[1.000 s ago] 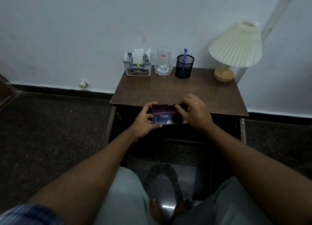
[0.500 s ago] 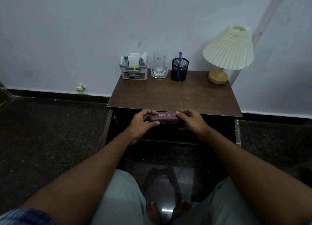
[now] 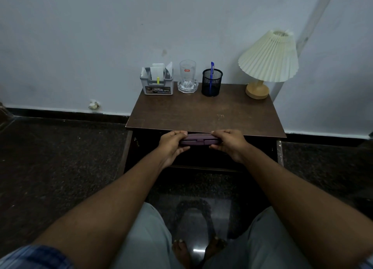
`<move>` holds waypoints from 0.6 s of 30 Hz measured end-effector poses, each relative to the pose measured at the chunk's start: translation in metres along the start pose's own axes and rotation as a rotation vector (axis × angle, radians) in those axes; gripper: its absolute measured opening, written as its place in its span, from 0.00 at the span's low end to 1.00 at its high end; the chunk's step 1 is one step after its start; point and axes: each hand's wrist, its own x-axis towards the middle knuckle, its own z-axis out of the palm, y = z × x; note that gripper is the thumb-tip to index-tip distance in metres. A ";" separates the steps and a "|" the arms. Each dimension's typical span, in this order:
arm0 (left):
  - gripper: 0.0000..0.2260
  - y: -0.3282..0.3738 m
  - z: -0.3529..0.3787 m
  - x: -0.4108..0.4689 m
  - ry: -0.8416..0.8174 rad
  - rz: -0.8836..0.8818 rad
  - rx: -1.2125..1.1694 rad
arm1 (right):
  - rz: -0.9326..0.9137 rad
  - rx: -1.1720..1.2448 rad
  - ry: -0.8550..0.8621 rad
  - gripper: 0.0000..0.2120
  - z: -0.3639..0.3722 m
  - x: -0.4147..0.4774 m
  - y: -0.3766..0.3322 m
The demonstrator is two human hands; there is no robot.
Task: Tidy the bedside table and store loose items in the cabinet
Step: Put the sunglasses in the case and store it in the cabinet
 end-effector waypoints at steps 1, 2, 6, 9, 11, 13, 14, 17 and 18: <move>0.07 -0.001 0.002 0.000 0.010 -0.014 0.007 | 0.006 -0.002 0.014 0.05 -0.001 0.001 0.001; 0.07 -0.001 0.004 -0.001 0.016 -0.029 0.009 | 0.010 -0.001 0.029 0.04 -0.002 0.001 0.001; 0.06 0.000 0.010 -0.003 0.029 -0.058 0.018 | 0.052 0.032 0.061 0.06 -0.008 -0.002 0.001; 0.05 0.001 0.014 -0.004 0.023 -0.086 -0.014 | 0.117 0.083 0.077 0.09 -0.013 -0.005 -0.003; 0.12 0.000 0.016 -0.003 0.021 -0.092 -0.031 | 0.147 0.104 0.090 0.12 -0.016 -0.006 -0.007; 0.13 -0.003 0.019 -0.004 0.018 -0.100 -0.036 | 0.159 0.120 0.101 0.15 -0.019 -0.008 -0.010; 0.13 -0.005 0.020 -0.003 0.020 -0.105 -0.038 | 0.160 0.117 0.101 0.15 -0.022 -0.008 -0.010; 0.16 -0.014 0.023 -0.002 0.029 -0.119 -0.023 | 0.178 0.029 0.096 0.13 -0.031 -0.010 -0.003; 0.17 -0.020 0.024 0.000 0.035 -0.128 -0.020 | 0.192 -0.001 0.092 0.11 -0.035 -0.010 0.001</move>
